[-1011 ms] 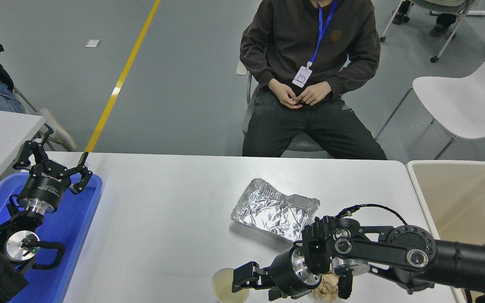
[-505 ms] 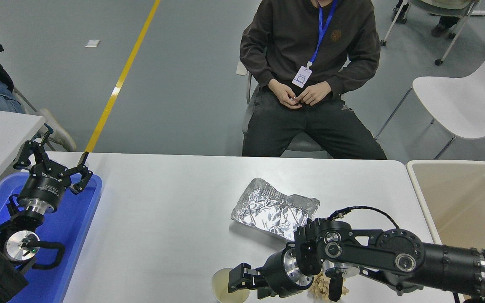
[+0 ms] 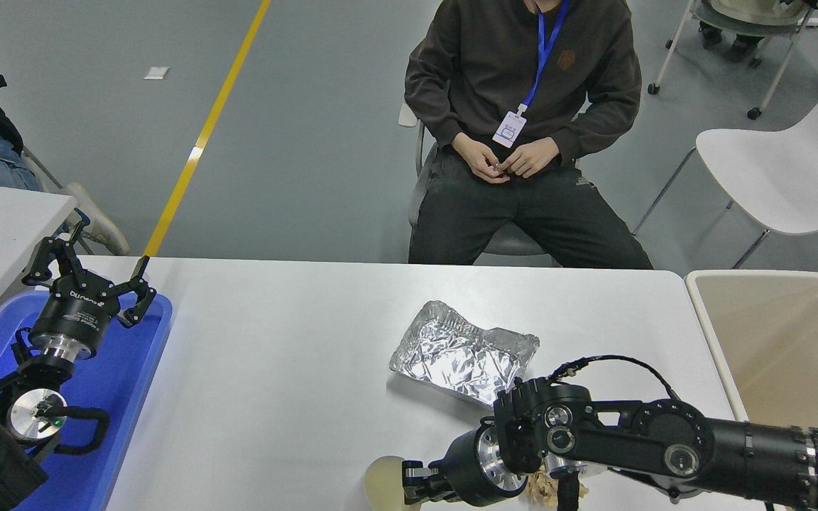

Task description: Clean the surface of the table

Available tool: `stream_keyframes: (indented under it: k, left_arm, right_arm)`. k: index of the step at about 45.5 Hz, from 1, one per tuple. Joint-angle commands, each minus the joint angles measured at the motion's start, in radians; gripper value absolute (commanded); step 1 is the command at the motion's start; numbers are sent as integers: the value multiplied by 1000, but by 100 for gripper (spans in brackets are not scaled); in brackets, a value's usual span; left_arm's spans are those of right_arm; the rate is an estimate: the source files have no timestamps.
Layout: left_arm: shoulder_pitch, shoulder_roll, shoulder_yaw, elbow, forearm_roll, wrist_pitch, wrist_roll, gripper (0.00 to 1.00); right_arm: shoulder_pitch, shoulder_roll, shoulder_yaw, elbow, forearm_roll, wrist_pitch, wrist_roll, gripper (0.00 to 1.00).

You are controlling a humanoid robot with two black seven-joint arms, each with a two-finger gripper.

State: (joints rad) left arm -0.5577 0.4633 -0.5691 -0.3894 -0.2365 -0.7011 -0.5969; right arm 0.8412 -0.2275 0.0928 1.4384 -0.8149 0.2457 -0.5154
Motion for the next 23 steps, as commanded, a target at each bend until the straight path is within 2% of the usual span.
stream_keyframes:
  k: [1, 23]
  left_arm:
    - [-1, 0, 0, 0, 0, 0, -1, 100]
    - [-1, 0, 0, 0, 0, 0, 0, 100]
  right_arm:
    - [36, -30, 10, 8, 8, 14, 17, 0]
    - [231, -279, -8, 108, 132, 89, 15, 0]
